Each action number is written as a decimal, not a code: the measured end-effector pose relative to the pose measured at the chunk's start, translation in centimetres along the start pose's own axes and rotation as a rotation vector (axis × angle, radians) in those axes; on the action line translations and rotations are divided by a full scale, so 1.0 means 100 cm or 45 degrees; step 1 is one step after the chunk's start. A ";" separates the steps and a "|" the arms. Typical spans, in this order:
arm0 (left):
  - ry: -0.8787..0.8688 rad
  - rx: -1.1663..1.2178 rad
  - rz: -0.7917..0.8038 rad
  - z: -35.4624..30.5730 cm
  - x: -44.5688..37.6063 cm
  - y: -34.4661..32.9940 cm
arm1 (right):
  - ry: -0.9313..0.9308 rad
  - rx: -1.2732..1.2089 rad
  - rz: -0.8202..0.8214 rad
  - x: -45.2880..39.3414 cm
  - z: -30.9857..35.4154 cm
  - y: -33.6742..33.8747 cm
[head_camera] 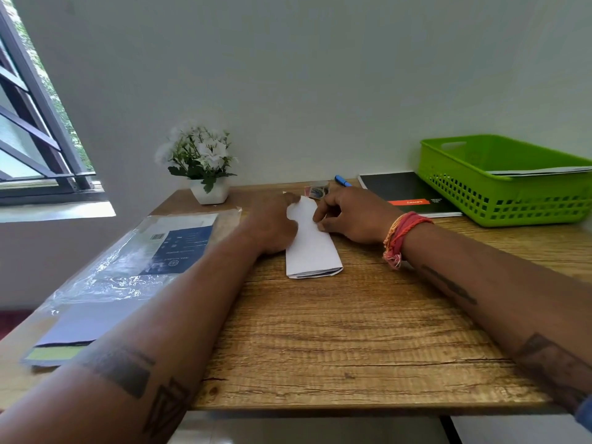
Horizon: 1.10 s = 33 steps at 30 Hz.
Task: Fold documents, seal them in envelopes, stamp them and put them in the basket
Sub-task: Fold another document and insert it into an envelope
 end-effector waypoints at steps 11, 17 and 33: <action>-0.170 -0.336 0.025 -0.003 -0.002 -0.013 | -0.027 0.012 -0.084 -0.004 -0.001 -0.003; -0.139 -0.344 0.127 -0.003 -0.003 -0.017 | -0.119 0.012 0.056 -0.002 -0.003 0.004; -0.094 -0.494 0.293 -0.006 0.003 -0.027 | -0.163 0.141 0.467 0.021 0.004 0.020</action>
Point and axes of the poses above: each hand's wrist, its own x-axis away from the middle knuckle, its own y-axis out of the back of the hand, z = x × y, the point moved 4 cm from there along -x, towards the middle knuckle, and after that the axes turned 2 degrees about -z, right-handed, at the moved point
